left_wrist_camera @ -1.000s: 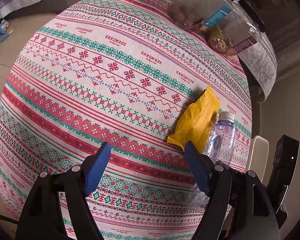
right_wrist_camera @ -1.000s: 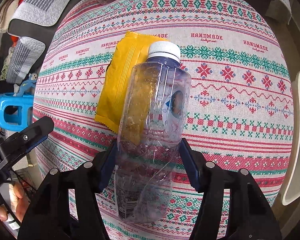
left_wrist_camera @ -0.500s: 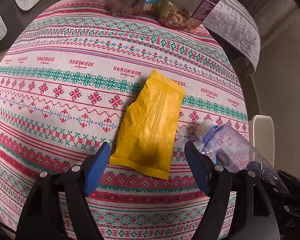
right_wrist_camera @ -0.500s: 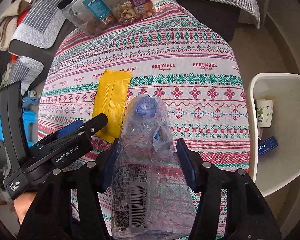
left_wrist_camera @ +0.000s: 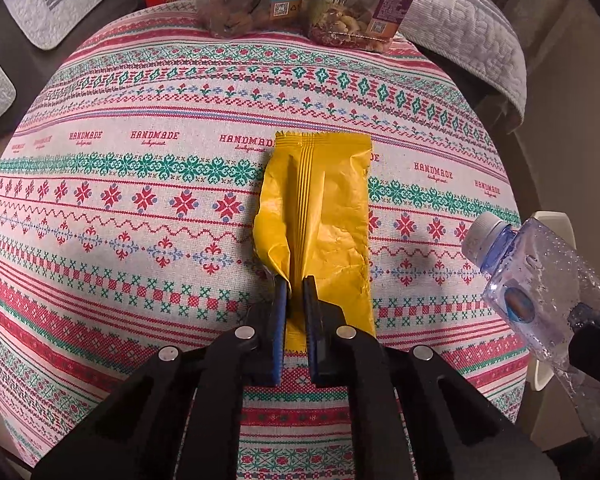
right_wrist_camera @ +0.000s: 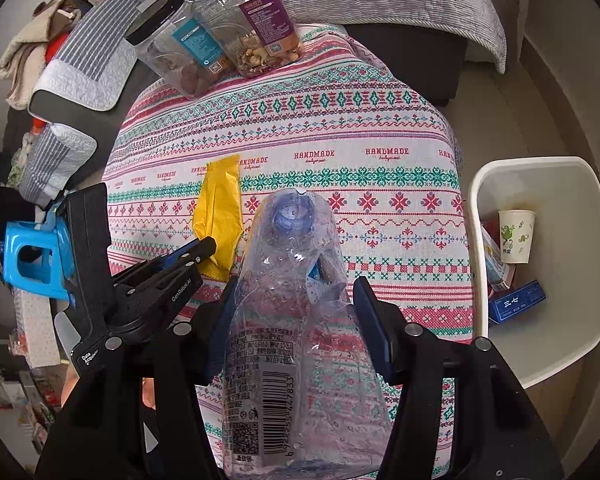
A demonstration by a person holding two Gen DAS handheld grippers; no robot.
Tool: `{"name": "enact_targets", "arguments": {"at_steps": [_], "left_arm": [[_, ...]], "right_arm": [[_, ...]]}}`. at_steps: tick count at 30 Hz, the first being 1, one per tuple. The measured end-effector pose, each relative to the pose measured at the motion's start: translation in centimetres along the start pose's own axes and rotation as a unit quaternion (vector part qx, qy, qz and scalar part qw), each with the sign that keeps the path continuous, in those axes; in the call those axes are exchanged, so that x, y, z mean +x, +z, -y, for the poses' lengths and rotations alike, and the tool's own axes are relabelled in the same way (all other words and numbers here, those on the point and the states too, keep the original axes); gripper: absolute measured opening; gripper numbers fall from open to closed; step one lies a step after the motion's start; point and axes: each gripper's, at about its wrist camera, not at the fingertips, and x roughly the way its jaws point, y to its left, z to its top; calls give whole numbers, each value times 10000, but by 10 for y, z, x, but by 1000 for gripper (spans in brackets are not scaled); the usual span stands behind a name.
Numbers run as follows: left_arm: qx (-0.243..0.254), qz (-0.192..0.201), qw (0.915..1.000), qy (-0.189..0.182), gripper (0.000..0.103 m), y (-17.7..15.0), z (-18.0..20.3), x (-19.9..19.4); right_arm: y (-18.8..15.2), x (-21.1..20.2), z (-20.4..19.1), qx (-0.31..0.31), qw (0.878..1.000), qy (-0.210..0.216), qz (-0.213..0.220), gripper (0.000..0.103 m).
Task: Collect trash
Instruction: 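Carry the bottle and yellow packet over the white bin and open both tools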
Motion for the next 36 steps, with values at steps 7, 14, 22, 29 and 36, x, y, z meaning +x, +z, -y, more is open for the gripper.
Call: {"name": "enact_targets", "arguments": {"at_steps": [7, 14, 22, 29, 36], "left_arm": [[-102, 195, 9997, 65, 3, -8, -2, -19], [41, 455, 9989, -41, 3, -17, 22, -51], [218, 571, 9979, -202, 3, -26, 49, -72], [198, 625, 9962, -577, 3, -36, 64, -84], [168, 600, 9929, -1010, 3, -46, 92, -86]], "right_arm": [[-2, -11, 1, 3, 9999, 62, 99, 54], [-4, -20, 11, 82, 9998, 98, 165, 54], [-6, -36, 23, 183, 9992, 180, 305, 54], [-10, -63, 47, 398, 9970, 330, 579, 54], [-20, -94, 78, 617, 9930, 428, 911, 54]]}}
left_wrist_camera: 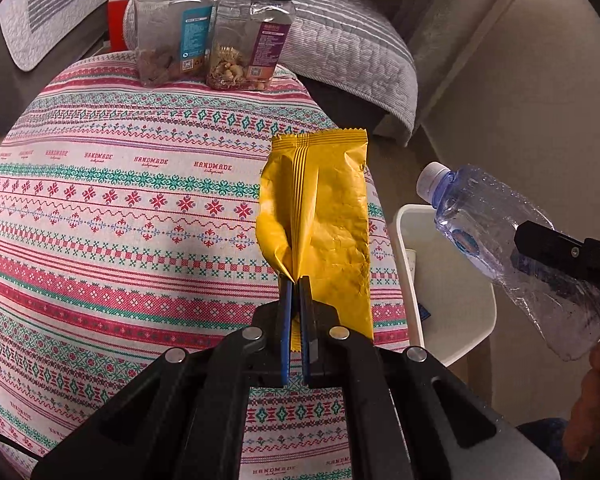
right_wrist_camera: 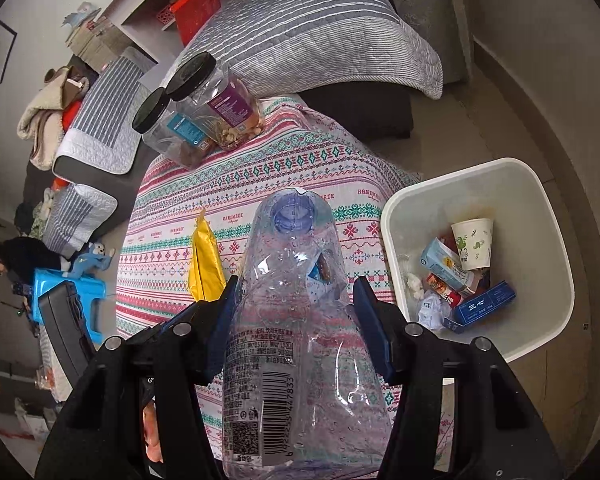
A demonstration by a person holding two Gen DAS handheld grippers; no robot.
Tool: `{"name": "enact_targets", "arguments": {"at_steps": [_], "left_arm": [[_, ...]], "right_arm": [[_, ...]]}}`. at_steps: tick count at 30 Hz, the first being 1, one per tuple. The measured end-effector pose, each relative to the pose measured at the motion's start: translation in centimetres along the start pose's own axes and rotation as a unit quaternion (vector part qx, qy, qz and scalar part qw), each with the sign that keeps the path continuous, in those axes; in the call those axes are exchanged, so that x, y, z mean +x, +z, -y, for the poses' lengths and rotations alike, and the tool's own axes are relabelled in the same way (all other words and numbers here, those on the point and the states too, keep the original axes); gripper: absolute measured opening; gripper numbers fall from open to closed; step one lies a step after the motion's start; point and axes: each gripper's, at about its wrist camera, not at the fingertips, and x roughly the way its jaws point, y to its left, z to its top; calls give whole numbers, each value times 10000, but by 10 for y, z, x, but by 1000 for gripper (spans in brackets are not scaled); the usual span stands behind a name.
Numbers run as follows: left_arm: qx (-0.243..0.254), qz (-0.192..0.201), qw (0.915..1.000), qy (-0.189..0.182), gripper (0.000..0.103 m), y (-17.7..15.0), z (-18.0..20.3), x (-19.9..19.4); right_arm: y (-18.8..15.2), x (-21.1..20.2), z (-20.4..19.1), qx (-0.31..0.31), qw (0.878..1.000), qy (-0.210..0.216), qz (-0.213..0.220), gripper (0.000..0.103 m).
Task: Collect trash
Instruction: 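Carry the bottle and yellow packet over the white bin and open both tools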
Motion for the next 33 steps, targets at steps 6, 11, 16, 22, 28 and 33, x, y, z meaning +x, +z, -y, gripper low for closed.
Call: {"name": "enact_targets", "arguments": {"at_steps": [6, 11, 16, 22, 28, 33], "left_arm": [[162, -62, 9980, -611, 4, -5, 57, 3], [82, -389, 9921, -1193, 4, -12, 100, 29], [-94, -744, 9812, -1777, 57, -15, 137, 77], [-252, -773, 9865, -1419, 68, -20, 137, 100], [-210, -699, 9903, -1183, 68, -21, 116, 91], [-324, -669, 9910, -1117, 68, -16, 93, 81]], "right_arm": [[7, -29, 32, 334, 9989, 74, 335, 54], [17, -53, 82, 903, 9938, -77, 651, 54], [19, -57, 114, 1246, 9885, -472, 721, 54], [21, -57, 131, 1408, 9840, -776, 769, 54], [23, -44, 133, 1390, 9840, -948, 582, 55], [21, -21, 125, 1144, 9861, -1202, 107, 76]]}}
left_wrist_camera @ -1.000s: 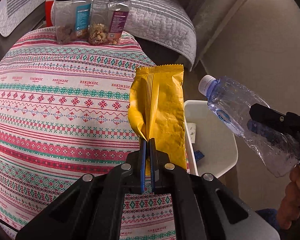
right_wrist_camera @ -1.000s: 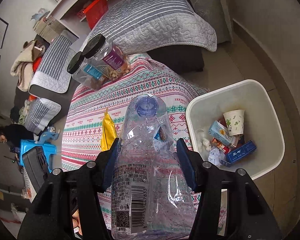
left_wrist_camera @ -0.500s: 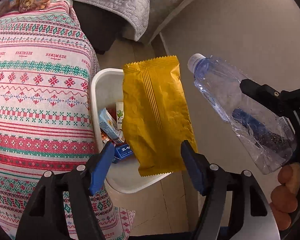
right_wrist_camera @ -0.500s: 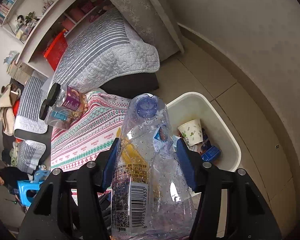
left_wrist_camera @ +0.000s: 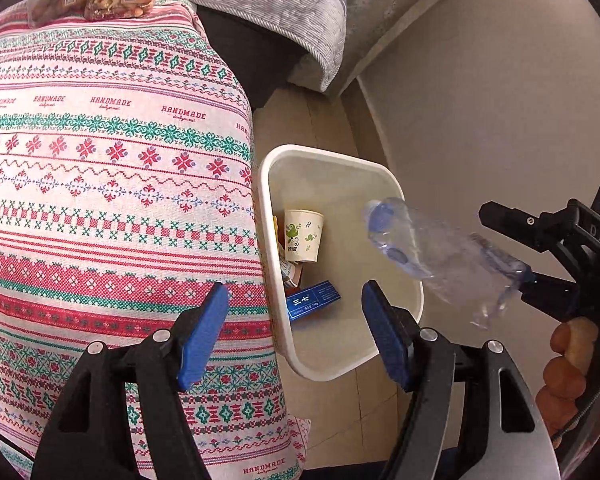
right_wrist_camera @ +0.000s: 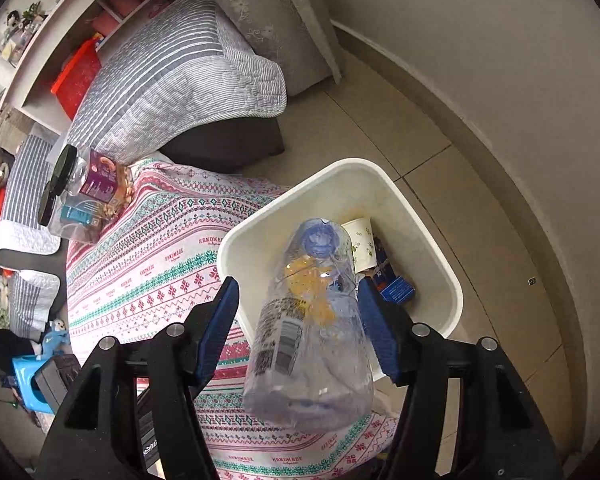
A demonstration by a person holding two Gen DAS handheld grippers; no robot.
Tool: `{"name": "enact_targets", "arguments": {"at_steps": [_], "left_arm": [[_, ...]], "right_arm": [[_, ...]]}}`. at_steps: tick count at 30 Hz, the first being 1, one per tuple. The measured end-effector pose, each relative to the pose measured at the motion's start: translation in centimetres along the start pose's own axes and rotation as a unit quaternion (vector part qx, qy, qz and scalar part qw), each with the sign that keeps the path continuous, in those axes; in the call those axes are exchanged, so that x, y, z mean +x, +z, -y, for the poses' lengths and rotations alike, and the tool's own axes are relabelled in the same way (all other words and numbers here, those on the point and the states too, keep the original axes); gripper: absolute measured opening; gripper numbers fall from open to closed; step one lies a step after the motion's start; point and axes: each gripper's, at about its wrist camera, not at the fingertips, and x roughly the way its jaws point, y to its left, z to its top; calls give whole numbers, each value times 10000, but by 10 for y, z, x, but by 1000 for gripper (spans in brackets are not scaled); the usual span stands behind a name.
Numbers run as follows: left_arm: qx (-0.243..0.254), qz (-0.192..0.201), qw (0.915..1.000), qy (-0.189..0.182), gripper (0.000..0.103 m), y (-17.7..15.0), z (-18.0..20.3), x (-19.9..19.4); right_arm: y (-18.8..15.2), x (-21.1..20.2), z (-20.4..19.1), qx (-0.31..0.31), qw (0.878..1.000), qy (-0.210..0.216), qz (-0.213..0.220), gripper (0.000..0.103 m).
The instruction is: Collect trash
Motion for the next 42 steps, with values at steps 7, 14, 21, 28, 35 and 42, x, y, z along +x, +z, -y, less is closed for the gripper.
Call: {"name": "enact_targets", "arguments": {"at_steps": [7, 14, 21, 28, 35, 42], "left_arm": [[71, -128, 9996, 245, 71, -12, -6, -23], [669, -380, 9904, 1151, 81, -39, -8, -52], [796, -166, 9842, 1576, 90, -90, -32, -112], [857, 137, 9790, 1843, 90, -122, -48, -146], [1183, 249, 9728, 1977, 90, -140, -53, -154], [1300, 160, 9757, 1757, 90, -143, -44, -154]], "right_arm": [[-8, -11, -21, -458, 9987, -106, 203, 81], [-34, -15, -54, -1088, 9921, -545, 305, 90], [-116, -36, -114, -2319, 9673, -770, 678, 96], [-187, -63, -110, -2283, 9611, -1080, 1117, 96], [-243, -76, -96, -1860, 9682, -1141, 1228, 96], [-253, -76, -91, -1691, 9658, -1559, 1194, 96]]}}
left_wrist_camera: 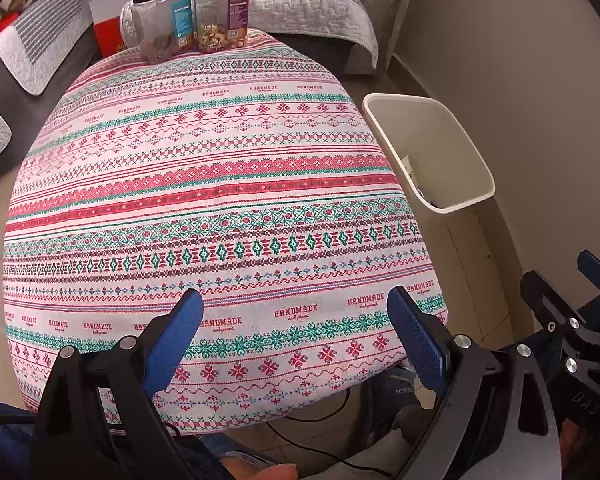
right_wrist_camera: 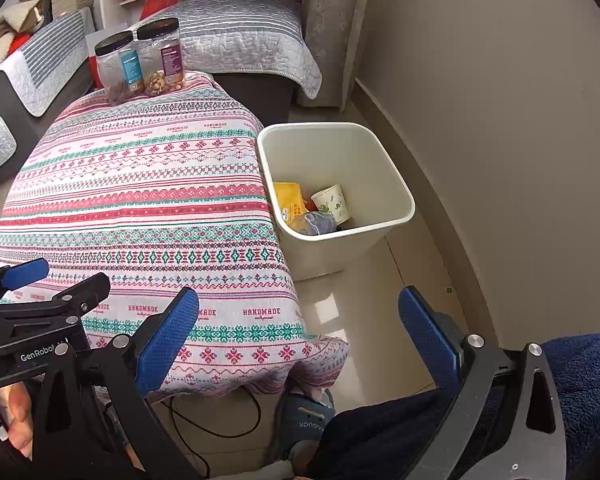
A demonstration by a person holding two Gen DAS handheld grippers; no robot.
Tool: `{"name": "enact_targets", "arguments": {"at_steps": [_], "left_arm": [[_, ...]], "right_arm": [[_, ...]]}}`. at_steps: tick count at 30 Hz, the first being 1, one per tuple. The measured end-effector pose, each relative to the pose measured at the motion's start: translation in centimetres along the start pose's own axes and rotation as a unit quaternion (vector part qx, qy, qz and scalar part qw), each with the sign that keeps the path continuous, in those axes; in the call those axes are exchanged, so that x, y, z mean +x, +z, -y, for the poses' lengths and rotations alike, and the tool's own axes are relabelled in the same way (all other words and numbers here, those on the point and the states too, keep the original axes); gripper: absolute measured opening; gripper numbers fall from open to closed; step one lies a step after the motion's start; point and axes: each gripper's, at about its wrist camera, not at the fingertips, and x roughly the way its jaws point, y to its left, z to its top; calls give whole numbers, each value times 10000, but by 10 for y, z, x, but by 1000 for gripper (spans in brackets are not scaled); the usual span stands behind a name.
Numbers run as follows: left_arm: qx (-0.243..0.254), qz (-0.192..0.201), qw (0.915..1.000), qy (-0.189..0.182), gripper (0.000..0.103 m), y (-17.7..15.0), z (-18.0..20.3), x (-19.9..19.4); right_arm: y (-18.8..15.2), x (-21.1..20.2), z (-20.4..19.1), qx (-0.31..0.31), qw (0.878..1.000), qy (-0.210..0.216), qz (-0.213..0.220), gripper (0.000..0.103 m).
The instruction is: Collect trash
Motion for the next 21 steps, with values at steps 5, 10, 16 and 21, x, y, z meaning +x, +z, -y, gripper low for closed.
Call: {"name": "enact_targets", "arguments": {"at_steps": [5, 10, 16, 21], "left_arm": [[84, 92, 9999, -78, 90, 6, 9, 0], [109, 143, 9998, -102, 90, 9, 11, 0], [99, 149, 9997, -195, 90, 9, 11, -3], [114, 162, 9996, -200, 90, 10, 13, -4]], "right_arm": [[-4, -3, 7, 113, 9998, -143, 39, 96], [-6, -5, 10, 149, 9997, -160, 64, 96], [-6, -6, 8, 115, 9998, -144, 65, 96], [-6, -6, 9, 125, 9998, -149, 87, 96]]}}
